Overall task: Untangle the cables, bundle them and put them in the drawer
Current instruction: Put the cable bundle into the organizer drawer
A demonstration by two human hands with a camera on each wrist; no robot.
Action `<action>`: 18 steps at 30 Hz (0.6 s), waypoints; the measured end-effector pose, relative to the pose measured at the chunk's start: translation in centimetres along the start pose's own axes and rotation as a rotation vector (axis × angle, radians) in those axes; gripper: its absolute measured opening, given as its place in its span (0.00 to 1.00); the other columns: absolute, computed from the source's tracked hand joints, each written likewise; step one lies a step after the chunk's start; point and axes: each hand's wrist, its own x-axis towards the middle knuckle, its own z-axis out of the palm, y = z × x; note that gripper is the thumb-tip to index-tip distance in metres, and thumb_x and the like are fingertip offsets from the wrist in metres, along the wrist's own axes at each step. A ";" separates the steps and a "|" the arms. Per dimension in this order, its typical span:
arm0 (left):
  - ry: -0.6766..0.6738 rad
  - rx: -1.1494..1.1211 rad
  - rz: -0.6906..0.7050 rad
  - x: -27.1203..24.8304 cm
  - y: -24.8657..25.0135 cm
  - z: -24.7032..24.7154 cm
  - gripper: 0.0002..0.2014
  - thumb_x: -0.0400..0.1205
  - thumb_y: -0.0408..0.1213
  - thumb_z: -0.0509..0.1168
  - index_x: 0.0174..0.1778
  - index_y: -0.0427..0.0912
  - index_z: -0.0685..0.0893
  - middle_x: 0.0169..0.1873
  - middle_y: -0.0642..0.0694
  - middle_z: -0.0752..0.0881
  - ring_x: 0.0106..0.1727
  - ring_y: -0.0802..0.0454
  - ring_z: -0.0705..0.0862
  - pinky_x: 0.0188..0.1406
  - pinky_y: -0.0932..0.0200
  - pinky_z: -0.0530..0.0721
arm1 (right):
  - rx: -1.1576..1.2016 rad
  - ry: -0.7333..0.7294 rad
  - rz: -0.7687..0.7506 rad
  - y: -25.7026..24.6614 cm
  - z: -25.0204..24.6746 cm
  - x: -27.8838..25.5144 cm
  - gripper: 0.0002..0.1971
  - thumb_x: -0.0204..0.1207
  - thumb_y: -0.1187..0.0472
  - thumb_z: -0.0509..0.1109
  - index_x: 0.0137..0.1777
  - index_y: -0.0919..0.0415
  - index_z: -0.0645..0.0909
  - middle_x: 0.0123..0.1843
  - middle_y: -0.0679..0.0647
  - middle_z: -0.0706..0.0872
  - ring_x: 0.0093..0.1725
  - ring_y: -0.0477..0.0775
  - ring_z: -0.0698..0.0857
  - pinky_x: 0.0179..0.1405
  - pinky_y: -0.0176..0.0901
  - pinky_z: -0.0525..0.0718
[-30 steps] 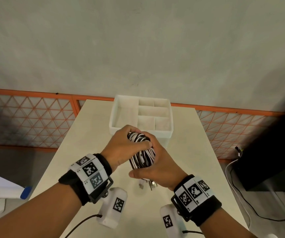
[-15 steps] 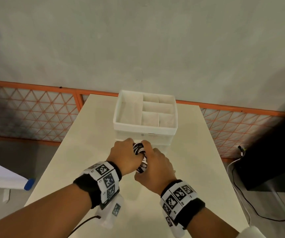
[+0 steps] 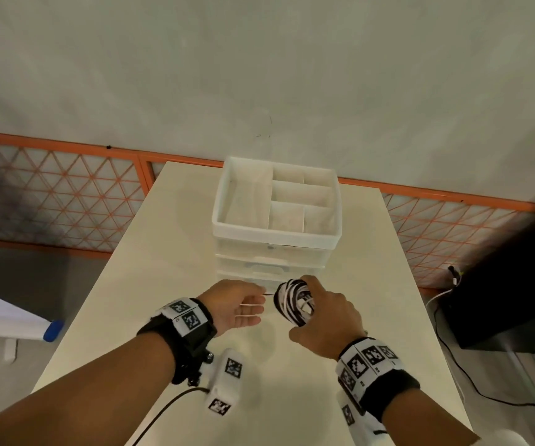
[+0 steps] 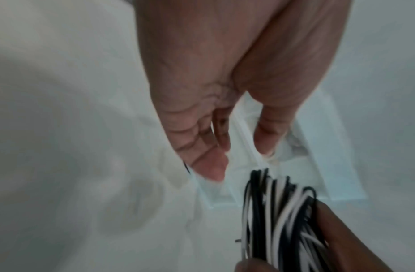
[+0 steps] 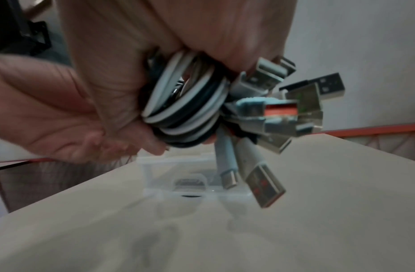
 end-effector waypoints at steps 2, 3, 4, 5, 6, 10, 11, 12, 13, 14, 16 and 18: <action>0.068 -0.164 -0.014 2.0 0.2 0.6 0.04 0.81 0.31 0.70 0.49 0.36 0.83 0.42 0.40 0.85 0.38 0.47 0.84 0.40 0.53 0.85 | 0.019 0.029 0.020 0.5 -0.7 0.4 0.47 0.58 0.46 0.76 0.78 0.38 0.58 0.58 0.51 0.87 0.52 0.61 0.87 0.50 0.50 0.87; 0.083 -0.221 -0.017 2.8 0.4 0.9 0.03 0.80 0.31 0.70 0.47 0.37 0.83 0.40 0.41 0.86 0.36 0.48 0.83 0.38 0.54 0.84 | 0.030 0.043 0.025 0.7 -1.0 0.5 0.47 0.57 0.46 0.76 0.77 0.37 0.58 0.57 0.50 0.87 0.51 0.61 0.87 0.50 0.50 0.88; 0.088 -0.270 -0.020 3.7 0.6 1.2 0.03 0.79 0.31 0.70 0.47 0.37 0.84 0.39 0.41 0.86 0.34 0.49 0.83 0.35 0.55 0.84 | 0.040 0.053 0.026 0.8 -1.2 0.6 0.47 0.56 0.46 0.76 0.77 0.36 0.58 0.56 0.50 0.88 0.50 0.60 0.87 0.50 0.51 0.89; 0.082 -0.312 -0.024 4.3 0.8 1.5 0.03 0.79 0.31 0.71 0.45 0.37 0.84 0.38 0.42 0.87 0.33 0.50 0.83 0.33 0.56 0.83 | 0.051 0.058 0.025 0.8 -1.3 0.7 0.47 0.55 0.46 0.76 0.76 0.35 0.58 0.54 0.50 0.88 0.49 0.60 0.87 0.50 0.52 0.89; 0.068 -0.346 -0.032 4.8 1.1 1.7 0.03 0.78 0.32 0.72 0.43 0.37 0.84 0.37 0.42 0.87 0.32 0.51 0.83 0.32 0.57 0.83 | 0.062 0.059 0.021 0.9 -1.4 0.7 0.47 0.55 0.46 0.76 0.75 0.34 0.58 0.54 0.50 0.88 0.49 0.59 0.87 0.49 0.53 0.90; -0.002 -0.473 -0.067 5.5 1.7 2.1 0.07 0.77 0.35 0.73 0.39 0.35 0.84 0.33 0.42 0.87 0.32 0.51 0.83 0.35 0.58 0.81 | 0.102 0.048 -0.002 1.1 -1.2 0.5 0.47 0.52 0.46 0.76 0.73 0.31 0.58 0.53 0.48 0.88 0.47 0.59 0.88 0.49 0.54 0.91; -0.014 -0.493 -0.067 5.5 1.4 2.0 0.07 0.77 0.35 0.73 0.39 0.36 0.83 0.32 0.43 0.87 0.32 0.51 0.83 0.35 0.57 0.81 | 0.117 0.046 -0.003 1.1 -1.1 0.4 0.47 0.52 0.46 0.76 0.73 0.31 0.59 0.52 0.48 0.88 0.47 0.58 0.88 0.49 0.54 0.91; -0.020 -0.497 -0.067 5.4 1.0 2.0 0.08 0.76 0.36 0.74 0.38 0.38 0.82 0.32 0.44 0.87 0.31 0.50 0.84 0.34 0.57 0.81 | 0.131 0.042 -0.005 1.2 -0.9 0.3 0.47 0.52 0.46 0.77 0.73 0.31 0.59 0.51 0.48 0.87 0.46 0.58 0.88 0.49 0.54 0.91; -0.018 -0.486 -0.075 5.0 0.2 2.1 0.08 0.76 0.37 0.74 0.39 0.40 0.81 0.31 0.45 0.86 0.31 0.50 0.84 0.33 0.56 0.82 | 0.146 0.035 -0.007 1.3 -0.8 0.2 0.47 0.52 0.47 0.77 0.72 0.31 0.59 0.49 0.47 0.87 0.45 0.57 0.88 0.48 0.54 0.91; -0.013 -0.462 -0.092 4.5 -0.7 2.1 0.09 0.76 0.37 0.75 0.41 0.41 0.81 0.32 0.45 0.86 0.30 0.50 0.84 0.33 0.56 0.82 | 0.170 0.028 -0.007 1.3 -0.7 0.1 0.46 0.52 0.48 0.77 0.72 0.32 0.60 0.48 0.47 0.87 0.44 0.57 0.88 0.46 0.54 0.91; -0.018 -0.391 -0.136 3.0 -2.9 2.2 0.11 0.76 0.40 0.76 0.45 0.43 0.80 0.32 0.45 0.85 0.31 0.50 0.83 0.32 0.56 0.81 | 0.224 0.016 0.000 1.6 -0.8 0.0 0.44 0.53 0.50 0.79 0.70 0.35 0.60 0.46 0.46 0.85 0.40 0.57 0.88 0.37 0.51 0.91; -0.058 -0.262 -0.167 0.9 -4.1 2.2 0.13 0.76 0.43 0.77 0.45 0.42 0.80 0.32 0.45 0.85 0.32 0.50 0.84 0.32 0.56 0.82 | 0.249 -0.001 0.000 1.7 -1.1 -0.1 0.43 0.54 0.51 0.79 0.68 0.36 0.60 0.45 0.46 0.84 0.37 0.57 0.88 0.31 0.49 0.90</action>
